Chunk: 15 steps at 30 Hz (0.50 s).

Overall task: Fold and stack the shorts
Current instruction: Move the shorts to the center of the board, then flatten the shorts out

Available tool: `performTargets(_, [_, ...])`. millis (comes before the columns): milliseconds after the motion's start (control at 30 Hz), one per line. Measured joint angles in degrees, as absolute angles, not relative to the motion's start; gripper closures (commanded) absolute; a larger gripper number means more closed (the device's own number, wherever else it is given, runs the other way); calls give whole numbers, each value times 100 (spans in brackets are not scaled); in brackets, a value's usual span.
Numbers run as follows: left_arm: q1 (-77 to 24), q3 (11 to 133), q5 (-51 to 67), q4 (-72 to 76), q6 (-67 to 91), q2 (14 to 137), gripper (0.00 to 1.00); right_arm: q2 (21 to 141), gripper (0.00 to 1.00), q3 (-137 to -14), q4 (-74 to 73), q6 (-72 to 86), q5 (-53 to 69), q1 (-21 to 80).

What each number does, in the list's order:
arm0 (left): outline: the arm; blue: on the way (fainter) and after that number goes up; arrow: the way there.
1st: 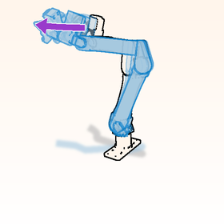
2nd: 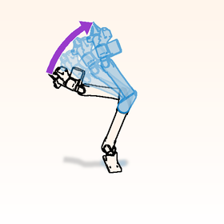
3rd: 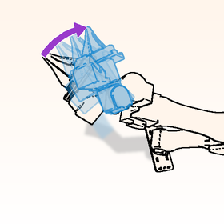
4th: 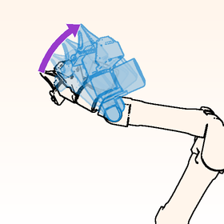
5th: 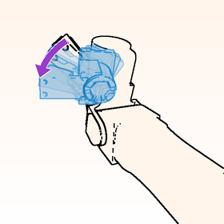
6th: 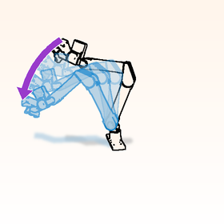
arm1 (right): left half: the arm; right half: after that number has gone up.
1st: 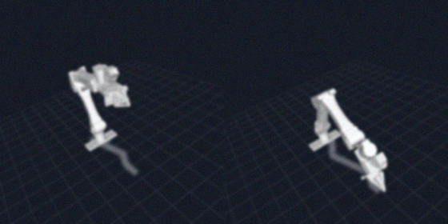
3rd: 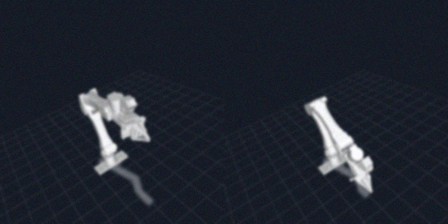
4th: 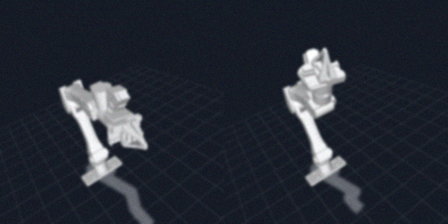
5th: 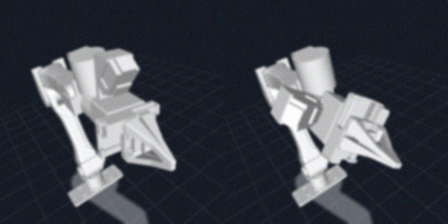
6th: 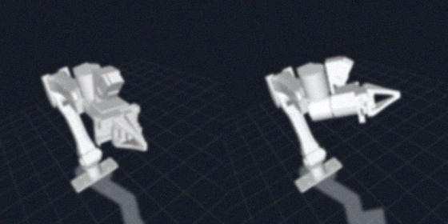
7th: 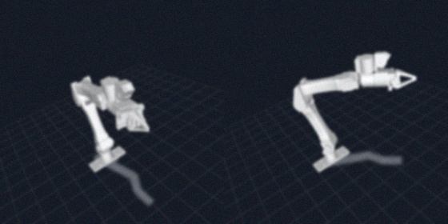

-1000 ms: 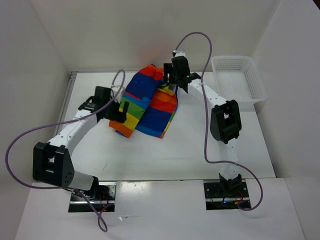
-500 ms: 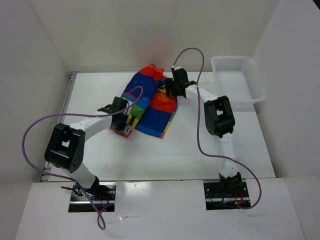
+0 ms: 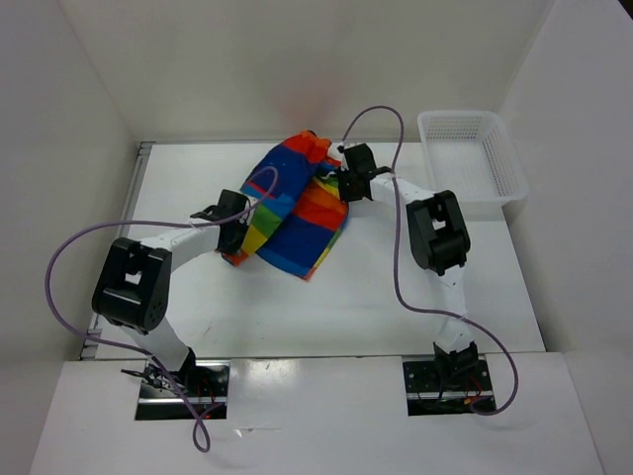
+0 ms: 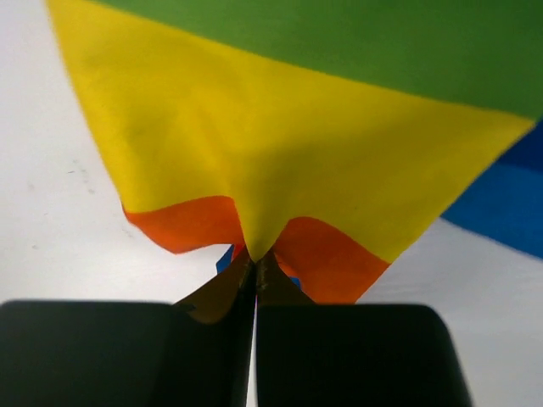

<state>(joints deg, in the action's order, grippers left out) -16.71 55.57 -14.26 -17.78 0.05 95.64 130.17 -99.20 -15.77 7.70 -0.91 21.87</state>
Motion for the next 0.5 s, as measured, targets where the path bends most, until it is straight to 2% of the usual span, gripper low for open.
performTargets(100, [-1232,5804,-1326,-1907,3,9583,100,12394,100,-9231,-1699,346,611,2176])
performTargets(200, [-676,6615,-1205,-1970,8,9725,100,11358,100,-8318,-2016,-115,1546,2182])
performTargets(233, [-530,7002,-1197,-1962,10,9824,97,10973,81,-8025,-2134,-226,1806,2200])
performTargets(267, [-412,7452,-1170,-1903,10,9950,93,10547,66,-7686,-2217,-327,2073,2235])
performTargets(300, [-366,7802,-1146,-1820,10,10053,82,10145,54,-7382,-2283,-432,2241,2320])
performTargets(333, [-355,8200,-1131,-1745,25,10158,76,9741,41,-7109,-2366,-563,2366,2464])
performTargets(400, [-440,8750,-1068,-1575,16,10318,59,9105,28,-6720,-2517,-779,2558,2867])
performTargets(433, [-510,8945,-1037,-1514,5,10374,38,8890,21,-6626,-2591,-871,2624,3044])
performTargets(500, [-668,9207,-956,-1461,-1,10453,24,8549,15,-6552,-2803,-1094,2652,3310])
